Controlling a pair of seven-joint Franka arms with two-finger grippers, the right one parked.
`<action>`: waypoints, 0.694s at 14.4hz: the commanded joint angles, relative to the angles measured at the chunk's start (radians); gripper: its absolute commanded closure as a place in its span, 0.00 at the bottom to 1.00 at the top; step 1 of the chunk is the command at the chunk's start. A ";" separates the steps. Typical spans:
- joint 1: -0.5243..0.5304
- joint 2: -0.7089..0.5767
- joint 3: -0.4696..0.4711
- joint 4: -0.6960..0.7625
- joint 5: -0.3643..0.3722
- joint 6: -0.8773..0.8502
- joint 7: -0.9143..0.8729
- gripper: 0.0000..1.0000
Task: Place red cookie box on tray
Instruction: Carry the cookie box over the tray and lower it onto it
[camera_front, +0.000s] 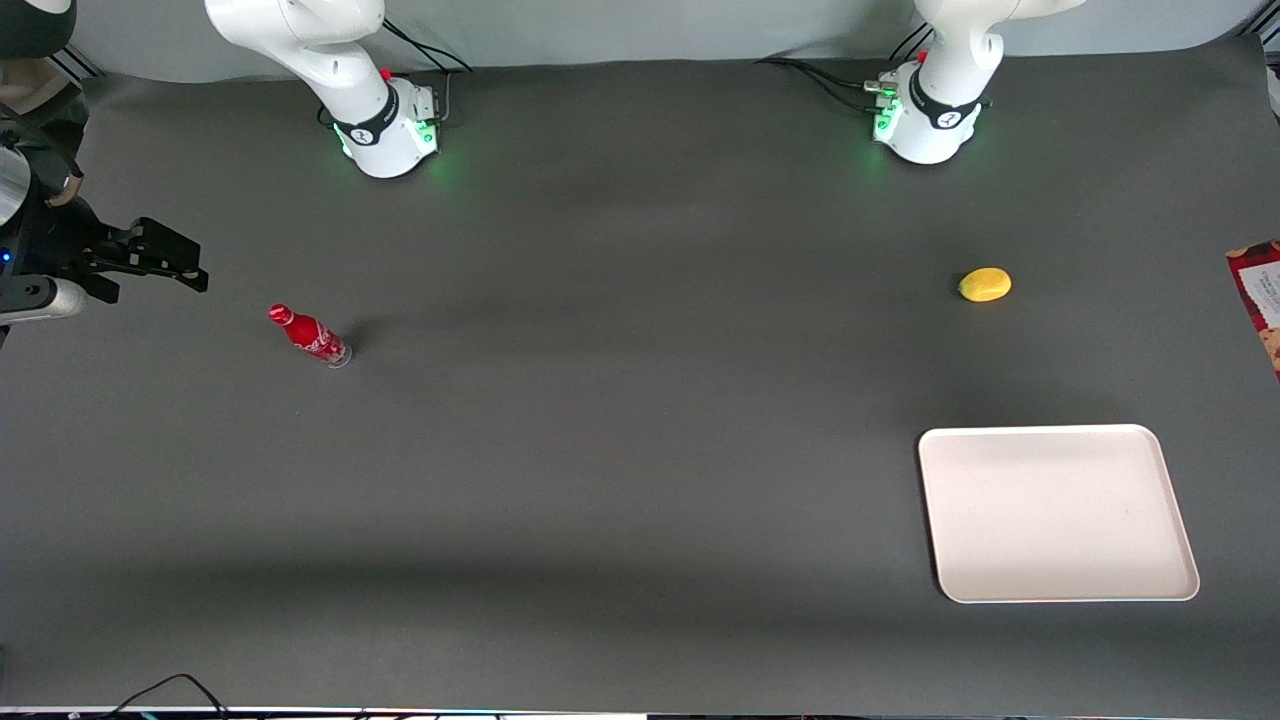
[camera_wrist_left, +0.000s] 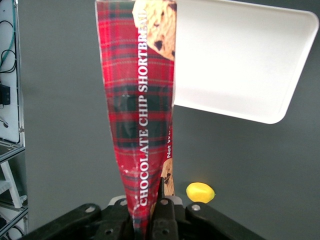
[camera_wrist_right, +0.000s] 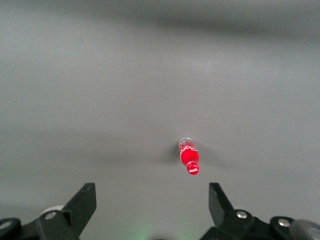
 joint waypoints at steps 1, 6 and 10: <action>-0.003 0.013 0.018 -0.052 0.010 0.087 0.129 1.00; 0.032 0.070 0.019 -0.216 -0.053 0.394 0.289 1.00; 0.046 0.191 0.021 -0.253 -0.062 0.595 0.292 1.00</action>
